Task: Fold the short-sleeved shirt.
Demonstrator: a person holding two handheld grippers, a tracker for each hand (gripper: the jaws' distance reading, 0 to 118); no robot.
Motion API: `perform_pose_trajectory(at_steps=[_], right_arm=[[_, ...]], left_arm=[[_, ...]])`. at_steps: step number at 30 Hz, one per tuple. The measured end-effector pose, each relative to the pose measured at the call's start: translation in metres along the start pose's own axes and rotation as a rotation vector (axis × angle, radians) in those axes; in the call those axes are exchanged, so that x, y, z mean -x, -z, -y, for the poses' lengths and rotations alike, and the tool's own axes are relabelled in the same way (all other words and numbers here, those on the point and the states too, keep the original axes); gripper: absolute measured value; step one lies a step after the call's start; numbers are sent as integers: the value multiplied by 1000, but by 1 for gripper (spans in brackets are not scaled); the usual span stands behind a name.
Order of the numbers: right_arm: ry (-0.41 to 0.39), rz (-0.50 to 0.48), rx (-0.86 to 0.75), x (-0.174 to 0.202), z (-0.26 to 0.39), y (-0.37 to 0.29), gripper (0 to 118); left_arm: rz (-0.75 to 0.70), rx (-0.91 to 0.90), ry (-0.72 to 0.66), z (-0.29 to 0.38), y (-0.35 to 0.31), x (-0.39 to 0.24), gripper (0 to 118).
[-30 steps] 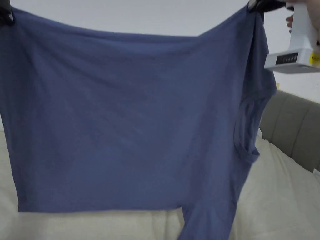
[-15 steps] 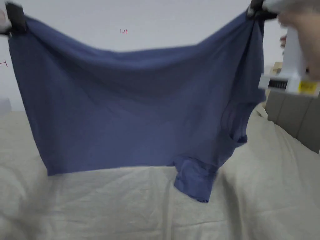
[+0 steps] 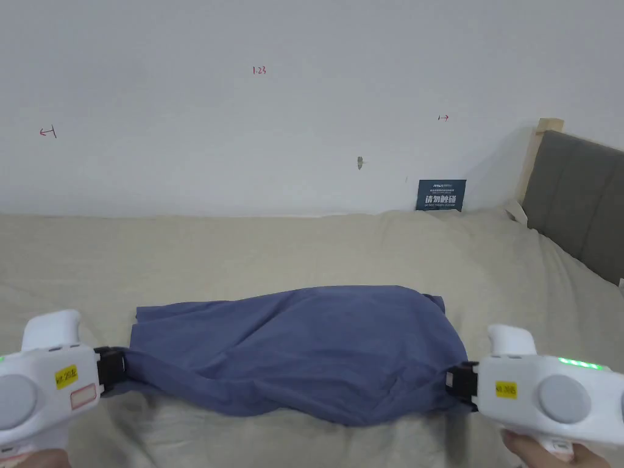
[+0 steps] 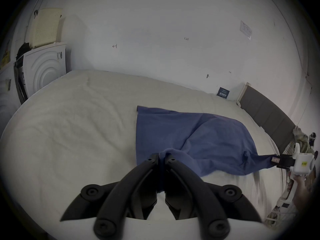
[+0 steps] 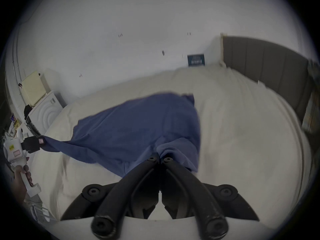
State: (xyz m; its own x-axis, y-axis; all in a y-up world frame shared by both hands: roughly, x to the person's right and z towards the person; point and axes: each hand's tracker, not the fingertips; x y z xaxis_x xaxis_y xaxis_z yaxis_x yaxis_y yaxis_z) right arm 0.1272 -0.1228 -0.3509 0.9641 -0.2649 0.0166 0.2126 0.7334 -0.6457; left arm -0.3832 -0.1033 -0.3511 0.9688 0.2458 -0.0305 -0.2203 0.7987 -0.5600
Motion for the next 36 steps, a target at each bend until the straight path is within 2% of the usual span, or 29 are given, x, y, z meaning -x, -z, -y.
perform_pose_trajectory(at_steps=[4,9,13,15,21,27,30,32,34,36], right_arm=[[-6,-44,-77,-14,16,-60,0],[4,-85,-147,-32,22,-141,0],[16,-147,-103,-44,32,-180,0],[1,-140,-80,-50,44,-189,0],[-1,-107,86,-72,86,-167,0],[-51,7,214,-86,116,-123,0],[-130,65,267,-85,120,-116,0],[-152,54,282,-83,123,-115,0],[-199,100,300,-85,124,-110,0],[-210,94,317,-81,124,-105,3]], left_arm=[[30,-40,20,10,-50,12,6],[65,-93,115,18,-117,16,6],[126,-16,175,39,-150,12,6],[140,20,210,58,-159,11,6],[114,114,260,112,-150,24,6],[103,177,278,141,-124,43,6],[103,199,270,145,-119,50,6],[99,210,270,145,-117,53,6],[94,228,278,147,-116,53,6],[93,256,286,149,-112,54,6]])
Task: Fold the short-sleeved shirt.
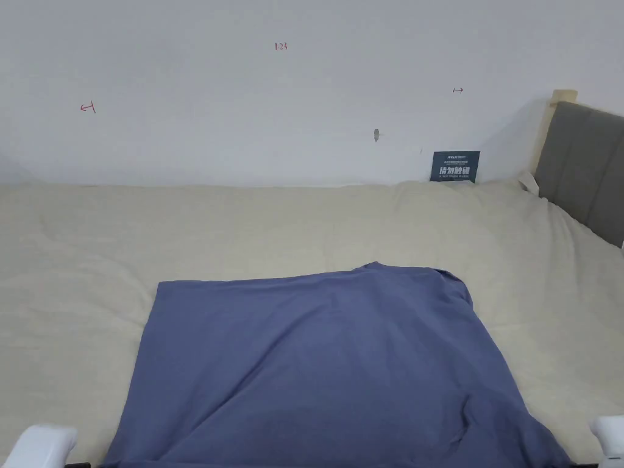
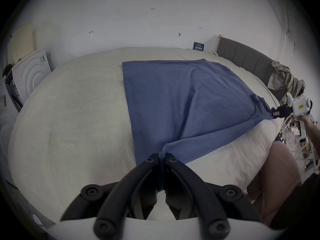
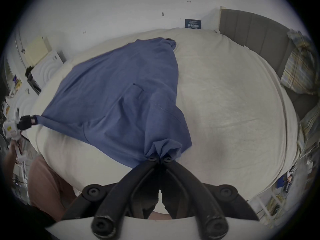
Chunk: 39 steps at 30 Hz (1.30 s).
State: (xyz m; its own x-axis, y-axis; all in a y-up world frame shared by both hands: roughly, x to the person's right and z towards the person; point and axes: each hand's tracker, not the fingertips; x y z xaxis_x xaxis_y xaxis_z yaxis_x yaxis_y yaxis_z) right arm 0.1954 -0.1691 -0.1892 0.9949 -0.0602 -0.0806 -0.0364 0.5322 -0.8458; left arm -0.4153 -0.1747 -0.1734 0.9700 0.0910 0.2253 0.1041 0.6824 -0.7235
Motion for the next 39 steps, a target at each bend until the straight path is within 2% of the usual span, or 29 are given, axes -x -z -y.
perform_pose_trajectory(at_steps=[1,2,3,4,5,6,8,11,13,15,16,17,18,19,20,21,22,23,24,25,27,31,33,36,37,38,39], right_arm=[[4,-2,-1,1,-1,2,12],[8,-12,7,0,-2,4,46],[23,-10,15,-1,-2,4,80],[43,5,10,-3,0,4,105],[62,23,-7,-5,1,0,110],[100,0,-58,-7,3,-7,110],[134,-10,-120,-10,2,-26,110],[164,-40,-236,1,3,-61,110],[172,-61,-311,15,2,-78,110],[166,-133,-406,30,5,-92,106],[164,-152,-453,39,8,-98,103],[163,-167,-475,46,8,-100,101],[164,-179,-486,53,8,-101,97],[150,-204,-503,60,9,-101,84],[137,-220,-520,67,9,-103,52],[125,-219,-529,71,8,-102,52],[115,-196,-547,77,8,-103,33],[108,-156,-570,82,7,-103,0],[91,-82,-520,80,0,-113,0],[94,-137,-536,73,-4,-103,0],[99,-187,-506,66,-12,-103,0],[63,-177,-501,92,-2,-102,0],[30,-165,-498,96,0,-99,0],[-3,-177,-474,105,-2,-96,0],[-3,-193,-471,104,0,-93,0],[-7,-197,-463,105,0,-91,0],[-8,-201,-456,107,0,-89,0]], left_arm=[[0,18,6,1,3,1,8],[-4,32,7,4,5,1,22],[-4,34,3,6,5,2,46],[-15,31,-5,9,3,4,79],[-27,31,-25,10,1,6,116],[-35,26,-51,12,-2,7,116],[10,-21,-113,15,-13,11,115],[-8,-75,-145,11,-34,5,115],[-49,-142,-153,9,-46,-2,115],[-68,-190,-165,8,-62,-14,113],[-56,-209,-171,8,-67,-18,103],[-38,-236,-176,9,-71,-21,58],[-28,-274,-177,10,-82,-28,4],[-31,-314,-170,11,-88,-33,0],[-47,-305,-163,10,-88,-37,0],[-54,-299,-169,9,-89,-42,0],[-89,-307,-158,9,-93,-40,0],[-44,-320,-142,5,-94,-40,0],[-46,-314,-141,2,-95,-42,0],[-70,-311,-130,-1,-96,-44,0],[-113,-300,-116,-4,-97,-41,0],[-68,32,-216,-18,-70,-17,0],[9,114,-217,-19,-55,-5,0],[6,195,-204,-16,-32,4,0],[-9,193,-205,-16,-27,6,12],[-14,196,-191,-15,-22,3,60],[-9,202,-188,-14,-19,3,102]])
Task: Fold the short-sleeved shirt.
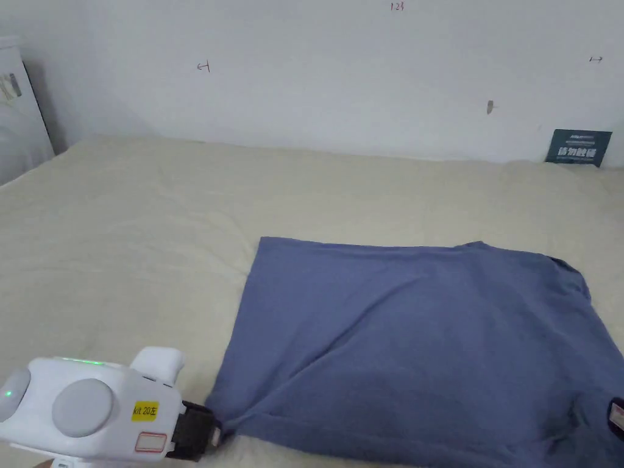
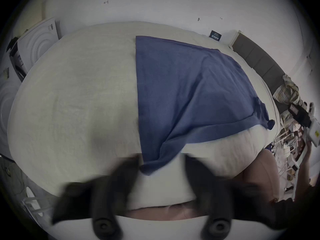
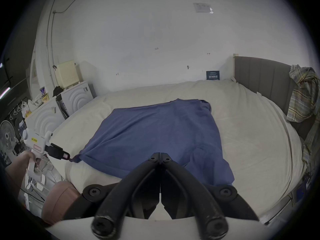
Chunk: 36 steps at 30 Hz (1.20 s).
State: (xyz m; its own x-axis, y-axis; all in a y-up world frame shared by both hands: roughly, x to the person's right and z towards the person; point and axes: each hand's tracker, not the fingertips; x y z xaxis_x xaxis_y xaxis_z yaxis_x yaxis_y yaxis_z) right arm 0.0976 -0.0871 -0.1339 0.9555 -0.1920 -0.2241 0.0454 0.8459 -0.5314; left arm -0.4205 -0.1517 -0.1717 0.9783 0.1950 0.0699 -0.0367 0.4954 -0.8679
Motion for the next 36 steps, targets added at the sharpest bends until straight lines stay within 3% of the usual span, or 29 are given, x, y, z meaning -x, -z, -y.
perform_pose_trajectory(at_steps=[1,3,8,10,11,13,15,16,24,25,27,28,29,32,36], right_arm=[[1,-4,6,1,1,2,0],[4,-17,17,0,3,6,0],[-3,-34,47,-1,5,16,0],[-16,-31,51,4,6,16,0],[-19,-30,55,5,6,17,0],[-25,-24,64,6,7,19,0],[-28,-19,66,4,7,20,0],[-24,-16,64,3,8,20,0],[53,74,-11,-40,-2,6,0],[63,71,-5,-50,-4,5,6],[116,43,85,-75,-6,10,79],[149,60,173,-85,-5,16,101],[182,86,266,-95,-2,24,101],[198,156,335,-122,18,38,101],[134,202,428,-127,38,51,101]], left_arm=[[0,4,17,0,4,-1,118],[-32,-43,41,1,8,-2,115],[-57,47,27,3,38,-12,113],[-68,57,52,5,41,-17,97],[-76,53,69,1,36,-15,81],[-96,45,102,3,34,-20,75],[-115,40,120,6,31,-24,28],[-119,32,119,9,30,-24,11],[-84,-40,63,14,23,-13,4],[-84,-46,65,14,22,-15,4],[-68,-69,53,15,19,-16,4],[-48,-78,35,15,17,-17,4],[-38,-91,22,15,16,-17,4],[-14,-102,4,12,11,-20,4],[-6,-102,6,10,11,-22,4]])
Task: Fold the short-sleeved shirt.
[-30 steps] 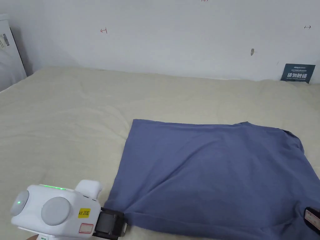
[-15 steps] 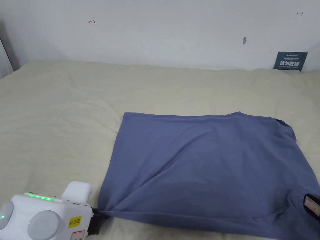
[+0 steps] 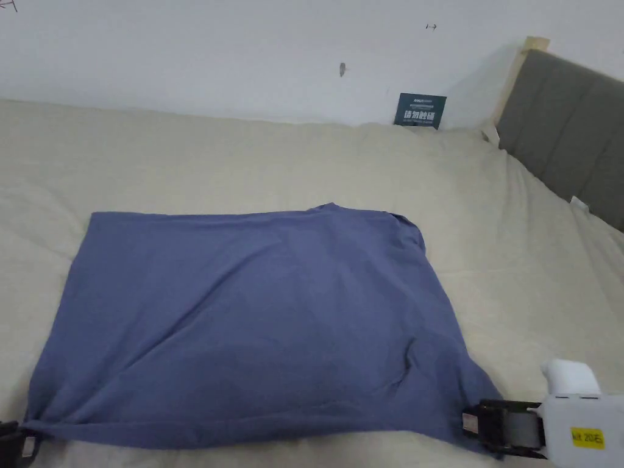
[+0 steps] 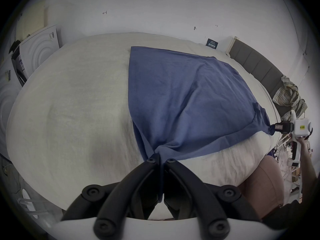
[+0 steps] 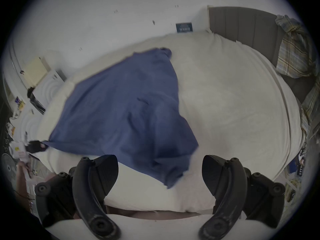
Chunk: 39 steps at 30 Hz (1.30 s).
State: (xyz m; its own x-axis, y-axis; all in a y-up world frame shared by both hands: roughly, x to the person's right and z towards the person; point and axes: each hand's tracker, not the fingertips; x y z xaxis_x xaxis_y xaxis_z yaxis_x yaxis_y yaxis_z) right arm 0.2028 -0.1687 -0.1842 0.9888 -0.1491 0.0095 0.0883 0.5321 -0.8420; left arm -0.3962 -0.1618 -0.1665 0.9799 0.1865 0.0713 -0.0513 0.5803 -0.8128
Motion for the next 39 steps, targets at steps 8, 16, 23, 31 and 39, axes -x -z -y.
perform_pose_trajectory(at_steps=[8,16,23,31,39], right_arm=[[-61,-10,-75,19,-1,6,34],[-11,-13,-120,17,1,-2,1],[40,-65,-220,4,7,-33,1],[72,-125,-301,8,18,-53,1],[89,-140,-360,18,-13,-72,1]], left_arm=[[6,18,-26,4,1,-5,4],[19,17,-72,8,0,0,4],[47,-34,-106,8,-14,2,4],[77,-77,-149,8,-24,2,4],[116,-128,-186,-18,-30,7,4]])
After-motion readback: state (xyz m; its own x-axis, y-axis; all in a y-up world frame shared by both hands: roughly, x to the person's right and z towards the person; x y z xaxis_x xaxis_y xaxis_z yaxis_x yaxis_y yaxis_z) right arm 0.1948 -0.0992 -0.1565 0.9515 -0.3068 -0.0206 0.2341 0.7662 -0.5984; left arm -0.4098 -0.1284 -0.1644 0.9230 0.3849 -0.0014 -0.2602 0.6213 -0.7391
